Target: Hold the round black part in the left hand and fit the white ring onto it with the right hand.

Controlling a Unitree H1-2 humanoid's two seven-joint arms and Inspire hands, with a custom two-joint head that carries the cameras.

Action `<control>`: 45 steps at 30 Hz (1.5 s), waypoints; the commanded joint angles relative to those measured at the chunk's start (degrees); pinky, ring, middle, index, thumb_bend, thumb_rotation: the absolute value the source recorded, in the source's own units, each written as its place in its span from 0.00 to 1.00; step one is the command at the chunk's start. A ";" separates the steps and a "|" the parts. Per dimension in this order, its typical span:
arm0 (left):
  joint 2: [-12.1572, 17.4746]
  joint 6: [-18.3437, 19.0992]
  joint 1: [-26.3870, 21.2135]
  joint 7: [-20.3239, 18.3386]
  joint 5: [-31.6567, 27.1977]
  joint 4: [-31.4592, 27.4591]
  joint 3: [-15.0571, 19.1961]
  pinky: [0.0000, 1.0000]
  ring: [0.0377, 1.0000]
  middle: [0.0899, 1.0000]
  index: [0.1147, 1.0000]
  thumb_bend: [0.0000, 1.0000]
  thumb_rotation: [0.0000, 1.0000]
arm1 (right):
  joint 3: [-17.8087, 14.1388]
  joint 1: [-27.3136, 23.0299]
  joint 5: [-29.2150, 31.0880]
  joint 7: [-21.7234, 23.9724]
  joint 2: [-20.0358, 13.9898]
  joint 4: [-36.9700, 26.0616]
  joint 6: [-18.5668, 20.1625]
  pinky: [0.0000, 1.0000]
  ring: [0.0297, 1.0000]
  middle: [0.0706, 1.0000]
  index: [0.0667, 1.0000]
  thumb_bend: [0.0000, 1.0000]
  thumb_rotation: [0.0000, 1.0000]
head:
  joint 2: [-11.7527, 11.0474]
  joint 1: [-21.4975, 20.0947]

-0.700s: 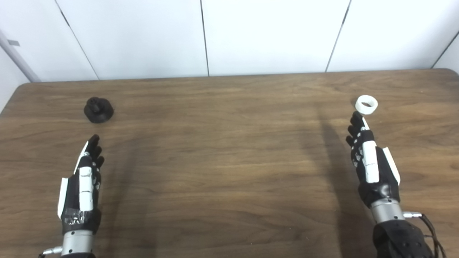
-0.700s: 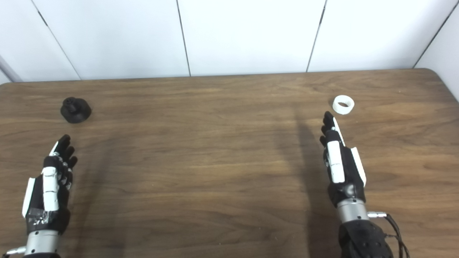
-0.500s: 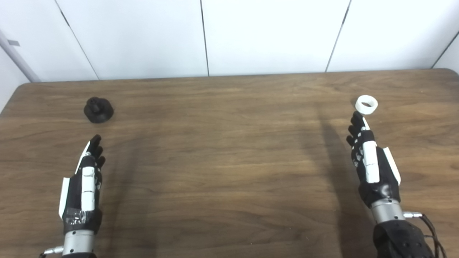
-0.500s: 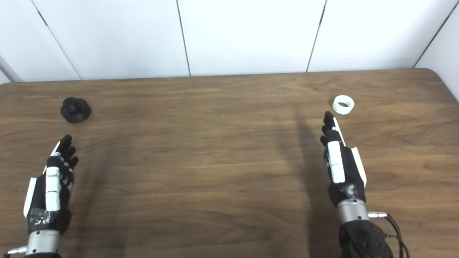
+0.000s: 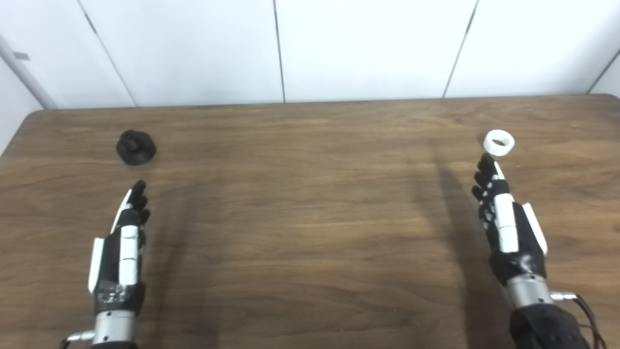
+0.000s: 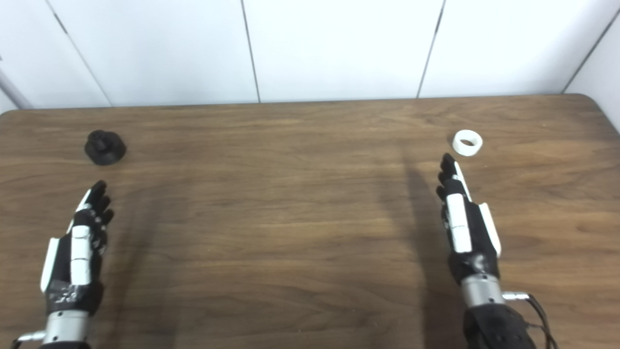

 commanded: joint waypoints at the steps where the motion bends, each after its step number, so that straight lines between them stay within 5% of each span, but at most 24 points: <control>1: -1.15 -3.21 1.23 -0.06 0.34 -0.33 -0.46 1.00 1.00 1.00 0.94 0.59 0.93 | -0.31 2.04 0.46 0.64 -1.46 -0.62 -2.61 1.00 1.00 1.00 0.99 0.54 1.00 | -1.56 1.86; 16: -3.16 -10.57 2.08 2.03 2.71 5.18 -3.15 1.00 1.00 0.98 0.92 0.47 0.86 | -0.62 2.47 0.84 3.05 -1.76 1.57 -4.36 1.00 1.00 1.00 1.00 0.60 1.00 | -10.52 8.82; 25: -2.57 -11.33 2.18 2.56 4.51 6.22 -4.44 1.00 1.00 0.98 0.92 0.49 0.85 | -1.61 2.98 1.64 2.96 -1.35 3.68 -6.60 1.00 1.00 0.96 0.94 0.60 1.00 | -11.84 9.69; 29: -2.77 -9.17 2.07 3.41 6.46 4.72 -4.52 1.00 1.00 0.98 0.92 0.53 0.79 | -1.75 3.13 1.76 3.11 -1.77 3.51 -6.18 1.00 1.00 0.96 0.94 0.60 1.00 | -11.42 9.90; 33: -2.71 -6.75 1.66 4.84 9.89 2.05 -4.35 1.00 1.00 0.96 0.91 0.61 0.56 | -1.86 3.15 1.97 3.24 -1.94 3.10 -5.83 1.00 0.99 0.95 0.93 0.62 1.00 | -11.27 9.93; 36: -2.25 -4.72 0.92 6.31 13.45 -0.35 -3.74 0.99 0.98 0.95 0.90 0.69 0.49 | -1.70 3.16 1.72 3.26 -1.87 3.34 -6.22 1.00 0.98 0.94 0.92 0.63 1.00 | -11.02 10.09; 45: 1.54 7.16 -2.84 8.15 26.06 -8.87 -0.56 1.00 1.00 0.94 0.87 0.88 0.40 | -1.46 3.17 1.21 3.01 -1.62 3.30 -6.41 1.00 0.97 0.93 0.92 0.69 1.00 | -10.80 9.76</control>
